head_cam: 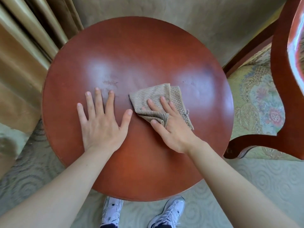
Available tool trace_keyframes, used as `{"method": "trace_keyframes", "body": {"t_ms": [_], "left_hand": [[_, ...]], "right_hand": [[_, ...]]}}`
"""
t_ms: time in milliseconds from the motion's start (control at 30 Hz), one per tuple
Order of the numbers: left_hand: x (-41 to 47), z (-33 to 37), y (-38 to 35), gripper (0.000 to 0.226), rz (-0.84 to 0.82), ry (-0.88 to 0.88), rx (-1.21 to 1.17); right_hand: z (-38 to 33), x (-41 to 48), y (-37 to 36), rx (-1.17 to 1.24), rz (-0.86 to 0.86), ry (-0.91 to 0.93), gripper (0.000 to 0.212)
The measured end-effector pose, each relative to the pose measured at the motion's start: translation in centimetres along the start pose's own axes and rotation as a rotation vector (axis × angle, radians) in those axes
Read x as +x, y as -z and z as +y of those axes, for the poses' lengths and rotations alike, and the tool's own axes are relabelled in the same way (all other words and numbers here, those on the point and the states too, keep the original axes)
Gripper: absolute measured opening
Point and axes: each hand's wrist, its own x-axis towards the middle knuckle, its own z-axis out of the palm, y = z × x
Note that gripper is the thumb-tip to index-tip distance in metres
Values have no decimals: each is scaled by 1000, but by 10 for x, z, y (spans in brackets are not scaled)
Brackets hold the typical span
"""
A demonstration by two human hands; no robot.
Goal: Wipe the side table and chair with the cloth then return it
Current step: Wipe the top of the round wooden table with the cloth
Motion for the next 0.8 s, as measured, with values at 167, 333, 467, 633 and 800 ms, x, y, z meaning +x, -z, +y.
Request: {"method": "trace_keyframes", "body": {"t_ms": [167, 333, 467, 633, 800], "left_hand": [[-4, 0, 1, 86, -7, -4, -12], [-3, 1, 0, 89, -3, -1, -9], [-7, 1, 0, 89, 7, -11, -10], [-6, 3, -2, 88, 6, -3, 3], [-8, 3, 0, 85, -11, 1, 22]], "right_hand": [[-3, -86, -30, -4, 97, -91, 51], [-26, -88, -55, -90, 102, -196, 56], [-30, -47, -48, -175, 95, -198, 59], [-15, 2, -30, -274, 81, -164, 62], [1, 69, -3, -316, 71, -189, 59]]}}
